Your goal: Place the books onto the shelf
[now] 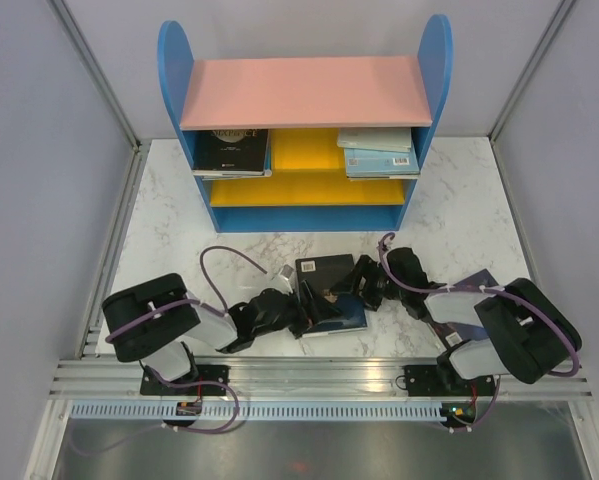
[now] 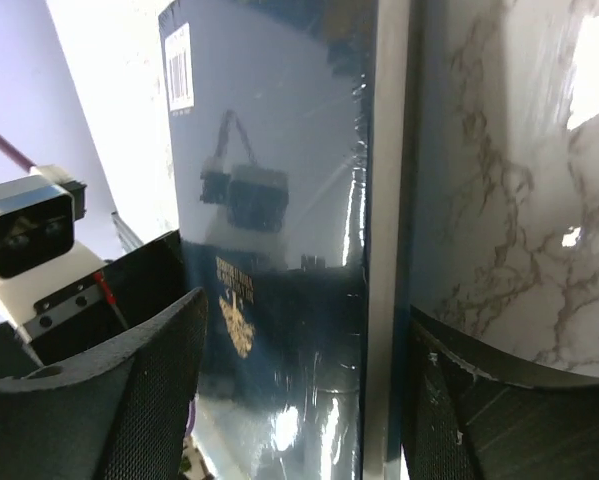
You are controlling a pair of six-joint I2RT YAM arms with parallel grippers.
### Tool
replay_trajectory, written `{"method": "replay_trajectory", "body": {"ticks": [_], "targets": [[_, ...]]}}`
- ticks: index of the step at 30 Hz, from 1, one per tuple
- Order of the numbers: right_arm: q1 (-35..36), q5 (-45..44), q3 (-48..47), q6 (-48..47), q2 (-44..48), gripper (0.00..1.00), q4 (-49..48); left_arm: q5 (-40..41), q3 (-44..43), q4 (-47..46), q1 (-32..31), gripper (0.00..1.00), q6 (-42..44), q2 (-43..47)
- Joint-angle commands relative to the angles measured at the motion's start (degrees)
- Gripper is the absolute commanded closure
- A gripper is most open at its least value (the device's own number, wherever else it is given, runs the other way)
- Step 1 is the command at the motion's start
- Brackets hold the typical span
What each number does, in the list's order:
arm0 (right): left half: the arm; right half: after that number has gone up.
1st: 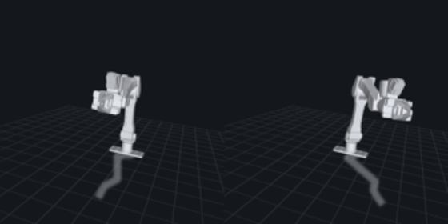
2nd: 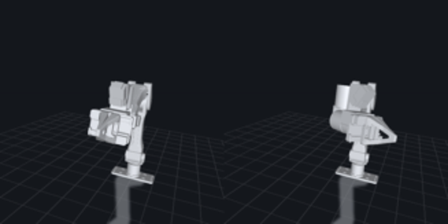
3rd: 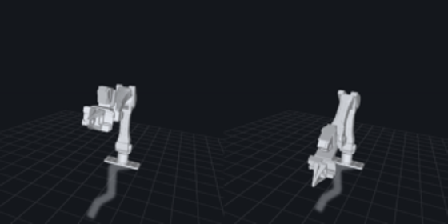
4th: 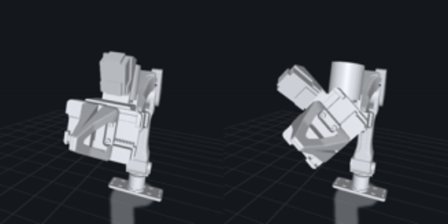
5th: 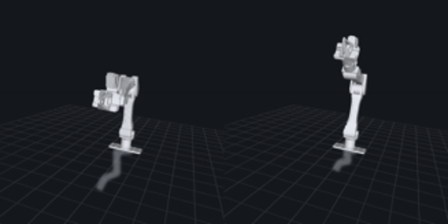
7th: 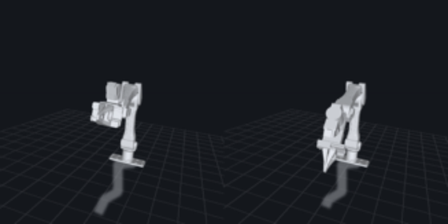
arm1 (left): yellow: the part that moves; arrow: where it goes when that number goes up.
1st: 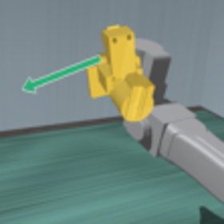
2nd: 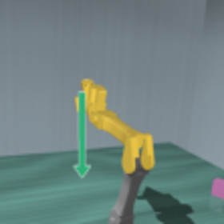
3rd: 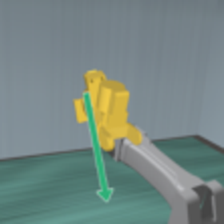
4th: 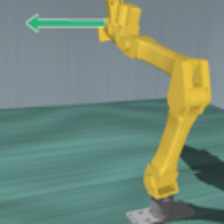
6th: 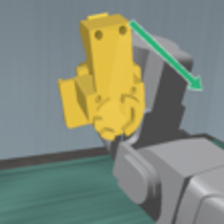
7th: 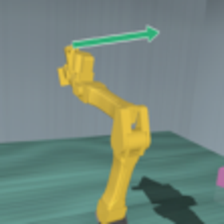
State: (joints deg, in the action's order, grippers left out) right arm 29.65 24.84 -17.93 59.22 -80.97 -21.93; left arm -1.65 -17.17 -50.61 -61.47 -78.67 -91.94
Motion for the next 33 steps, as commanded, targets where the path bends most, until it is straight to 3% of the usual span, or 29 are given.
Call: {"method": "replay_trajectory", "body": {"ticks": [1, 7, 10, 13, 14, 16, 17, 23, 26, 29, 33], "targets": [[1.4, -4.4, 9.0, -3.4, -4.4, 0.26, 19.1, 1.5, 4.6, 7.7, -0.2, 0.00, -0.3, 1.0], [1.3, -5.2, 13.4, -2.8, 2.0, 0.26, 20.3, 2.9, 0.2, 18.7, 0.2, 0.09, 2.8, 8.9], [1.4, -5.7, 12.4, -3.3, 2.2, 0.28, 21.1, 3.2, -2.2, 25.3, 0.2, 0.25, 4.1, 13.0], [1.3, -5.7, 11.1, -2.9, 1.5, 0.29, 21.1, 4.5, -3.3, 30.6, 0.2, 0.54, 4.2, 17.2], [1.3, -5.6, 10.8, -2.8, 1.5, 0.30, 21.1, 5.1, -3.9, 32.4, 0.2, 0.68, 4.2, 18.3], [1.4, -5.2, 10.2, -1.8, 1.8, 0.30, 21.1, 6.1, -4.7, 37.4, 0.2, 0.82, 4.5, 20.5], [1.3, -4.9, 10.0, -1.6, 2.6, 0.30, 21.1, 6.6, -5.5, 38.9, 0.2, 0.97, 4.6, 22.6], [1.3, -0.9, 9.7, 2.8, 11.3, 0.26, 22.6, 9.2, -8.6, 48.8, 0.2, 0.98, 5.9, 31.3], [1.3, 1.5, 9.1, 6.4, 20.6, 0.17, 25.4, 9.9, -10.0, 53.1, 0.2, 0.98, 6.1, 36.4], [1.3, 4.6, 9.1, 11.9, 29.2, 0.02, 25.4, 11.0, -11.0, 56.7, 0.2, 0.98, 5.4, 42.7], [1.5, 7.7, 9.5, 17.3, 36.3, 0.02, 24.7, 13.2, -11.9, 60.6, 0.2, 0.98, 3.9, 50.6]]}}
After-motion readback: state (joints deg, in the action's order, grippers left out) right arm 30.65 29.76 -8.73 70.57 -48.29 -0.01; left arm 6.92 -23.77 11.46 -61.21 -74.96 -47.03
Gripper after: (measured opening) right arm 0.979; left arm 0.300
